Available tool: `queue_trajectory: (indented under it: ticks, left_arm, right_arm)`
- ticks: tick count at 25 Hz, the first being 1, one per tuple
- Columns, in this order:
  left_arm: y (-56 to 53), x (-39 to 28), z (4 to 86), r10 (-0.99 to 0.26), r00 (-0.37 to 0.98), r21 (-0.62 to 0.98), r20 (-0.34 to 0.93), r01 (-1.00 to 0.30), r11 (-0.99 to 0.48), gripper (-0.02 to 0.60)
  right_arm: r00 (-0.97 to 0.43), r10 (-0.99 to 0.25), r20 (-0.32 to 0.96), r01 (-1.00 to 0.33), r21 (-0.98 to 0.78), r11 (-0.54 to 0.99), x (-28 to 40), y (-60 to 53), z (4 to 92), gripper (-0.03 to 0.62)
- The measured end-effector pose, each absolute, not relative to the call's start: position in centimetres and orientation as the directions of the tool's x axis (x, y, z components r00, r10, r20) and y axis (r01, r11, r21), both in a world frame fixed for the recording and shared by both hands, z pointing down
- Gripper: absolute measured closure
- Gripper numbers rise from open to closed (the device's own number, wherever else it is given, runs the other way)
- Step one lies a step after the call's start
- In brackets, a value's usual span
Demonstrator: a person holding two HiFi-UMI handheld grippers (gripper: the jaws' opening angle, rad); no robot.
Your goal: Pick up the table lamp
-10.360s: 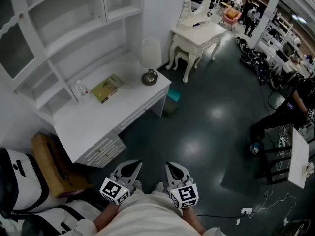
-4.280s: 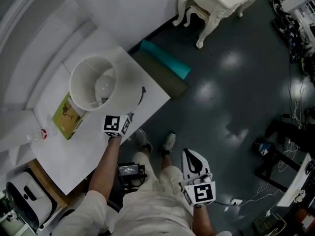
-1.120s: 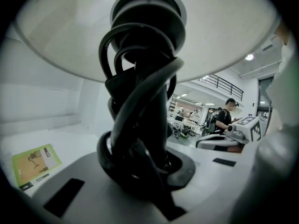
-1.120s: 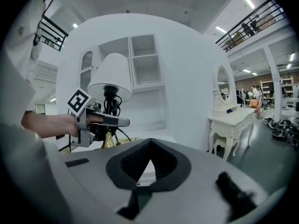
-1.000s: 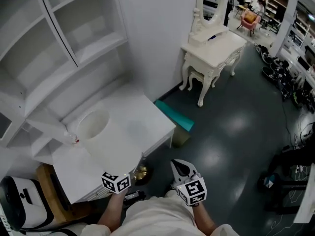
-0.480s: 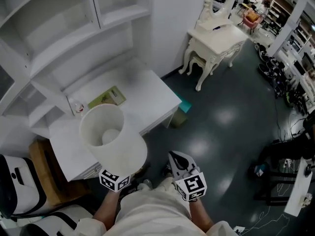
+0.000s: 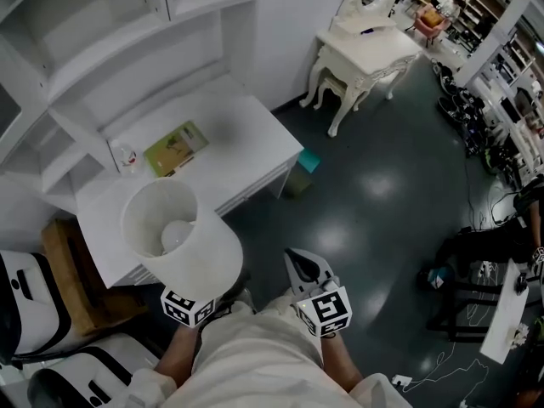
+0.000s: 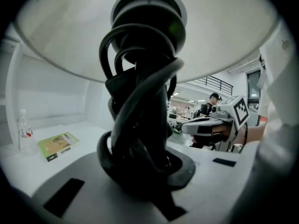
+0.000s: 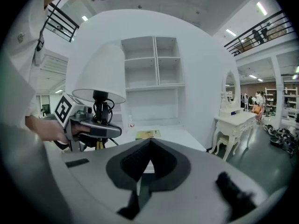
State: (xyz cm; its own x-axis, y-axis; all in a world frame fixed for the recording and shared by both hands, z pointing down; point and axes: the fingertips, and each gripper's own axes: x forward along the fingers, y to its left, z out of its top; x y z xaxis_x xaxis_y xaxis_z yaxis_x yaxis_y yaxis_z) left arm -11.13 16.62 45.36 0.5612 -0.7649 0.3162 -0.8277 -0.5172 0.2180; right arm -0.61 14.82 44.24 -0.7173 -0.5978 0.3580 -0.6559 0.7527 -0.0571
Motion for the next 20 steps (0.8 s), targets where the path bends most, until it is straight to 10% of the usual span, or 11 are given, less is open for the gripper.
queue_trajectory:
  ticks: [20]
  left_arm:
    - [18.6,-4.7,44.4,-0.777,0.557,0.226,0.292,-0.830,-0.510,0.574]
  right_arm:
    - [-0.745,-0.570,0.348,-0.628,-0.074,0.775,4.9,17.4,44.3,0.583]
